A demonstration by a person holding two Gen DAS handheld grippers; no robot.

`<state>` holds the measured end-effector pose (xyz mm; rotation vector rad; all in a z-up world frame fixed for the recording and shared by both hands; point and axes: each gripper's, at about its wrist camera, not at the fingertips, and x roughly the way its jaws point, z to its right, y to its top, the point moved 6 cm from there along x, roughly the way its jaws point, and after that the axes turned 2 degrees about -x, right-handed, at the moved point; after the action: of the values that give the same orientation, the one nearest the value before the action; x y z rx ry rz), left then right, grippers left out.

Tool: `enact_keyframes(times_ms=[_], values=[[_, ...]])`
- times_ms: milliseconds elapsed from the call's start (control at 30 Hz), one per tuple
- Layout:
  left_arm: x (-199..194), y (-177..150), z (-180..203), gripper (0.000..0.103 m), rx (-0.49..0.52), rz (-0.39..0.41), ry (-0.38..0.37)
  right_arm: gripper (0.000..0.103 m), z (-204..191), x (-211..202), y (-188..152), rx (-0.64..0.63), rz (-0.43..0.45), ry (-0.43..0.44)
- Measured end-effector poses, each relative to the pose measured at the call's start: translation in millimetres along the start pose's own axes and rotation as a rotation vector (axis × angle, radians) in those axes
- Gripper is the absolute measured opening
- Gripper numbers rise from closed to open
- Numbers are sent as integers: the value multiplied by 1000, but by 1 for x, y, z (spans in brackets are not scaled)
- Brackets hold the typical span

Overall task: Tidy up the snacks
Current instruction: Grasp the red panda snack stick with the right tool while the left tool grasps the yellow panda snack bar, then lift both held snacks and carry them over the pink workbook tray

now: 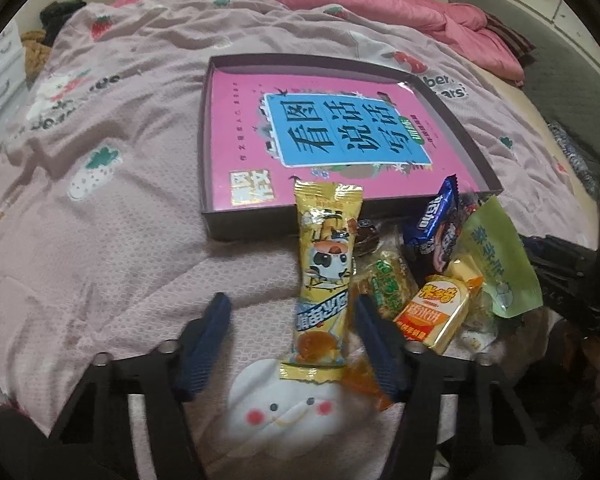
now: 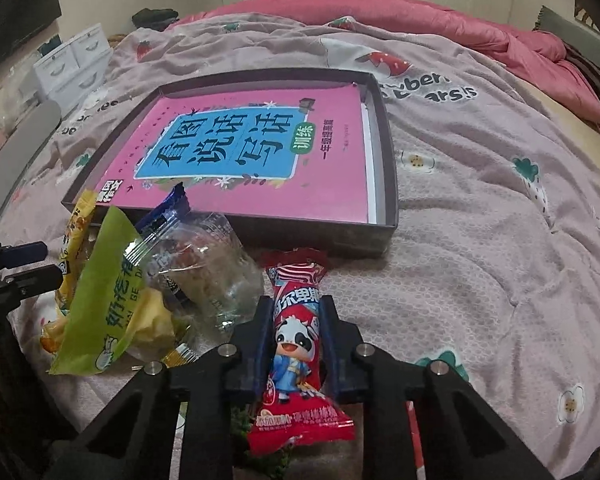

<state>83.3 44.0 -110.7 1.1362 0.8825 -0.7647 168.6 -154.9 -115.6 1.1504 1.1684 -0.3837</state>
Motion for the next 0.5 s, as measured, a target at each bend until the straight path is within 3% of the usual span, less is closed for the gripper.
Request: enact_keyframes(times_ms=[300,367,500], values=[[16,1,7,38,-26,-43,-79,21,3,1,0,15,5,19],[18,2,9,26,-22,-44,-88,20,2,1,0,16,8,22],[17,2,12,18,-4,-33,-101,19,4,-3,0,25,21,28]])
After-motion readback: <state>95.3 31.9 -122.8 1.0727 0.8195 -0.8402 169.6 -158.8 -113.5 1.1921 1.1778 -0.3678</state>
